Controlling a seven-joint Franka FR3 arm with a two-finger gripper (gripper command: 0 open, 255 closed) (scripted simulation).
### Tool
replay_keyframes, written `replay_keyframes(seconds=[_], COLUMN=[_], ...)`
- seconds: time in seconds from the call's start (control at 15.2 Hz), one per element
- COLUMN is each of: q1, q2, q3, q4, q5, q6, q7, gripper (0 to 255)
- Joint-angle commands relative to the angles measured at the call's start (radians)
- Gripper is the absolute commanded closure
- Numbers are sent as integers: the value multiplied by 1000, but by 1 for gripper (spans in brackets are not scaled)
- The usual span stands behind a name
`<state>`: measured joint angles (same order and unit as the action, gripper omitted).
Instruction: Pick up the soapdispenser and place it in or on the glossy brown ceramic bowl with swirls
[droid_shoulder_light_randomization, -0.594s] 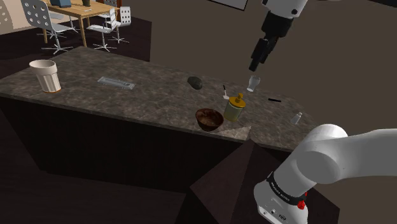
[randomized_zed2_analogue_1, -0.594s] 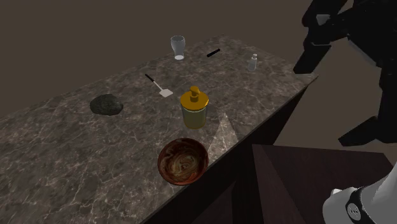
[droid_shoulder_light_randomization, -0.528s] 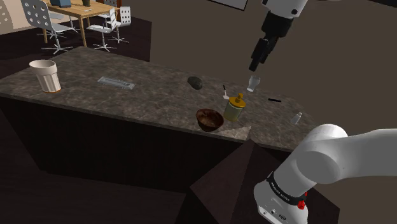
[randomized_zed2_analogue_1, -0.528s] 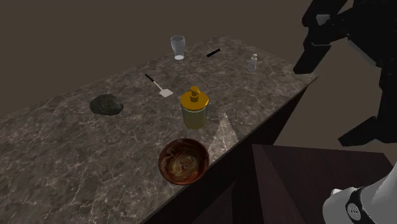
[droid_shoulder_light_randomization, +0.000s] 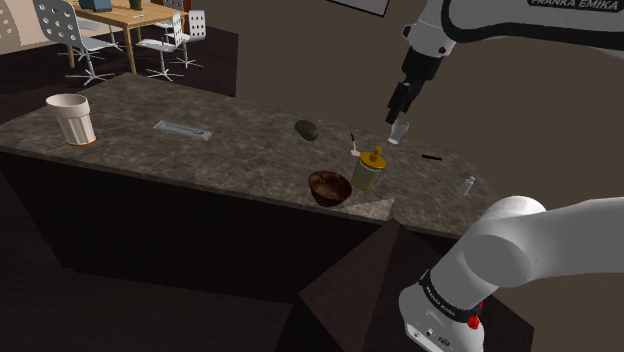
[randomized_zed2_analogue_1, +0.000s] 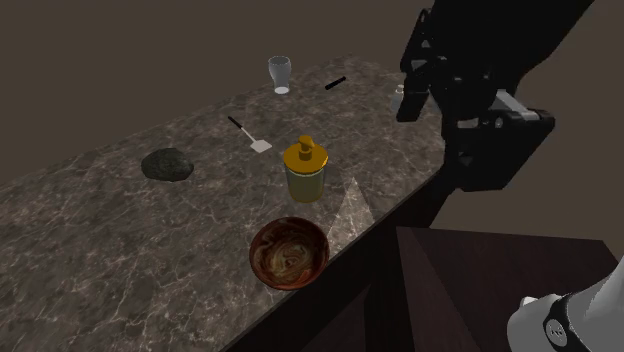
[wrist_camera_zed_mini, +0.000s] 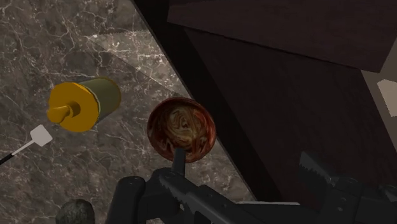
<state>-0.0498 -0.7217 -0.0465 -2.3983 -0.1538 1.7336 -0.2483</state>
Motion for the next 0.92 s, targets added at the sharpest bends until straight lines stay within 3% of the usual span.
replay_keyframes(seconds=[0.0,0.86], q1=[-14,-86], q2=[37,367], q3=[-35,-239], q4=[-21,-17], q5=[-23,-102], q6=[63,424], q7=[-29,-203], gripper=[0,0])
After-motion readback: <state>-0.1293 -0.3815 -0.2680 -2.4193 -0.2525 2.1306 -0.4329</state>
